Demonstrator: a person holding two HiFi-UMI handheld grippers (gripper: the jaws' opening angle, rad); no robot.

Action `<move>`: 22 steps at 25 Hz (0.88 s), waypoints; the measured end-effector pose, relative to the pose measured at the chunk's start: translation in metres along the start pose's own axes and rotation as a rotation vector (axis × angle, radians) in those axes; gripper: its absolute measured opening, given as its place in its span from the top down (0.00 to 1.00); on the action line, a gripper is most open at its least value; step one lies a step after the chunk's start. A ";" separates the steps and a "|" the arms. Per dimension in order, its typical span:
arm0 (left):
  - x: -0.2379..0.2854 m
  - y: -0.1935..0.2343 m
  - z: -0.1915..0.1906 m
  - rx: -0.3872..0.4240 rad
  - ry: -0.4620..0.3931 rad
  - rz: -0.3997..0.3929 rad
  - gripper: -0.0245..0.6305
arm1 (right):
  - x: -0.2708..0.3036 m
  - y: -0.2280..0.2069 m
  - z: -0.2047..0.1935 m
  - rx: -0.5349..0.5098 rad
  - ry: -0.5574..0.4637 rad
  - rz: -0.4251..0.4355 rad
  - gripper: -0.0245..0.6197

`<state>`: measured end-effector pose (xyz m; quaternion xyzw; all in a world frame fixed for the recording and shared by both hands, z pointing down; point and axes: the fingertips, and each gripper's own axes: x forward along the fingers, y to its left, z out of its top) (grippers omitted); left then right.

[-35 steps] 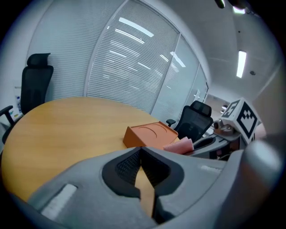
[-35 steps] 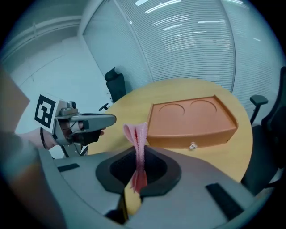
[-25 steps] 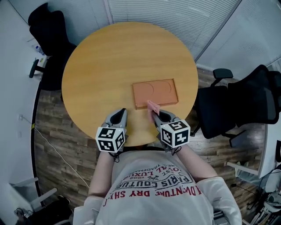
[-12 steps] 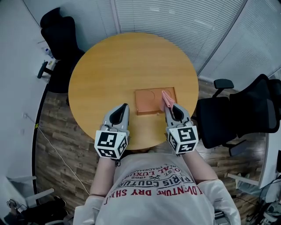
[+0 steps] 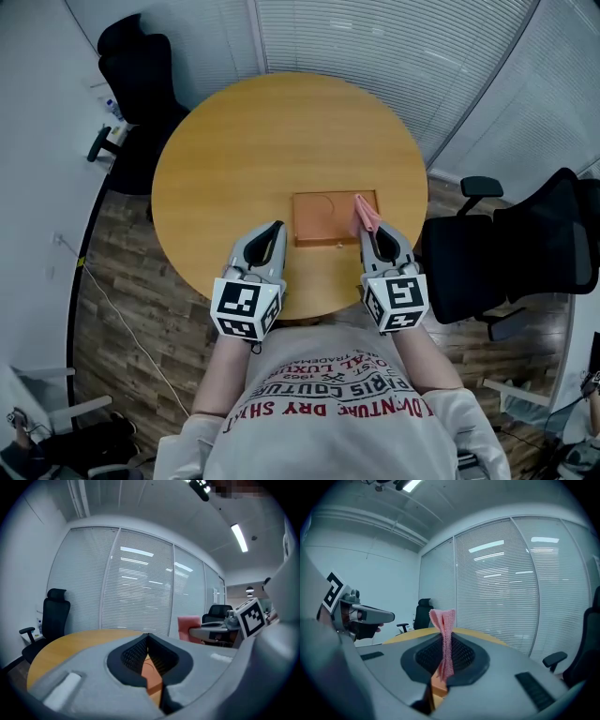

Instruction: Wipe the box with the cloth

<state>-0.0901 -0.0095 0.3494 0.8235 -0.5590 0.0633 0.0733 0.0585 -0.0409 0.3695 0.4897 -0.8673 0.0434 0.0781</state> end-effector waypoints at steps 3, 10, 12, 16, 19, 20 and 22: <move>0.000 -0.001 -0.001 0.000 0.002 0.006 0.95 | -0.002 0.000 0.003 -0.003 -0.020 0.007 0.92; -0.001 -0.010 0.003 0.011 0.005 -0.007 0.95 | -0.009 -0.001 0.009 -0.004 -0.053 0.015 0.92; 0.000 -0.011 0.001 0.017 0.010 -0.011 0.95 | -0.009 -0.003 0.007 0.013 -0.053 0.012 0.92; 0.003 -0.012 -0.001 0.027 0.028 -0.023 0.95 | -0.010 -0.006 0.005 0.047 -0.056 0.010 0.92; 0.006 -0.012 0.007 0.051 0.015 -0.017 0.95 | -0.010 -0.009 0.005 0.050 -0.054 0.015 0.92; 0.008 -0.012 0.009 0.056 0.010 -0.015 0.95 | -0.009 -0.010 0.003 0.053 -0.049 0.016 0.92; 0.010 -0.011 0.012 0.063 0.003 -0.013 0.95 | -0.007 -0.013 -0.001 0.061 -0.037 0.016 0.92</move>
